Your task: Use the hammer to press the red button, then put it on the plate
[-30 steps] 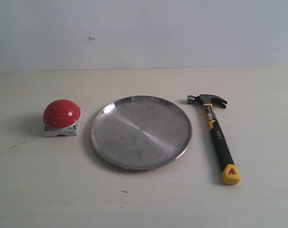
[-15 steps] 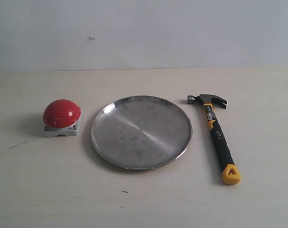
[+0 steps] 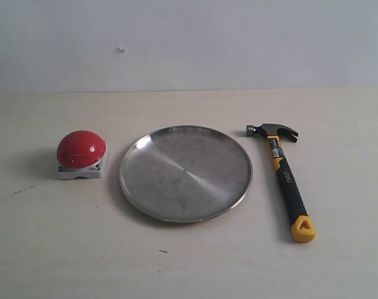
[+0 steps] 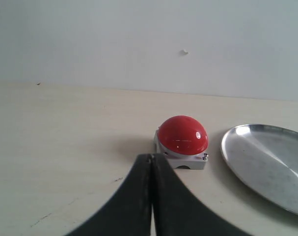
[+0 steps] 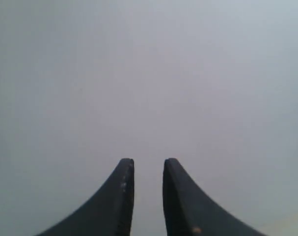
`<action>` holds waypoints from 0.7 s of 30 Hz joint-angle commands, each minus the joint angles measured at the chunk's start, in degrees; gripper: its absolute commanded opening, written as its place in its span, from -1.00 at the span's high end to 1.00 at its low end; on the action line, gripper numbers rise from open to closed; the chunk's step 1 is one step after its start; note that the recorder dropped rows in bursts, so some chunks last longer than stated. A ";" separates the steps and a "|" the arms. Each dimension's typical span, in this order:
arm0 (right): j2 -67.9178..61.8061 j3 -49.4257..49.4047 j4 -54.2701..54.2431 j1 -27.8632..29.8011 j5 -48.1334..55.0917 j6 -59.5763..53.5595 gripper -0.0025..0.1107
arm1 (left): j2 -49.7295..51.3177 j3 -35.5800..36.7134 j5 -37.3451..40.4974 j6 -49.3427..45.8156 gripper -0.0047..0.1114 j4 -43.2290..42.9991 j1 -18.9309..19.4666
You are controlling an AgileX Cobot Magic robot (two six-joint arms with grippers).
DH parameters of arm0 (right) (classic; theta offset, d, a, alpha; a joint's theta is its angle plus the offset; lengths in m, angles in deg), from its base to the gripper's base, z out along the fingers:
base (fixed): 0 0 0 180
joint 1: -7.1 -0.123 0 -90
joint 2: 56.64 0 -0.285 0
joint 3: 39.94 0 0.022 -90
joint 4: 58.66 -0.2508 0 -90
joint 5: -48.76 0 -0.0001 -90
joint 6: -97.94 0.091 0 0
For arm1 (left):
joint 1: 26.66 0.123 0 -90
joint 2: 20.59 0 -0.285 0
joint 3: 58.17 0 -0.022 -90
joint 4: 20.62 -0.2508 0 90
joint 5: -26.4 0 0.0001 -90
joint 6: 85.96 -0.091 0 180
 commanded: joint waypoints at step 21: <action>-79.74 76.50 -6.56 0.28 76.20 -20.13 0.96 | -0.33 -0.07 -0.08 0.14 0.92 0.01 -0.18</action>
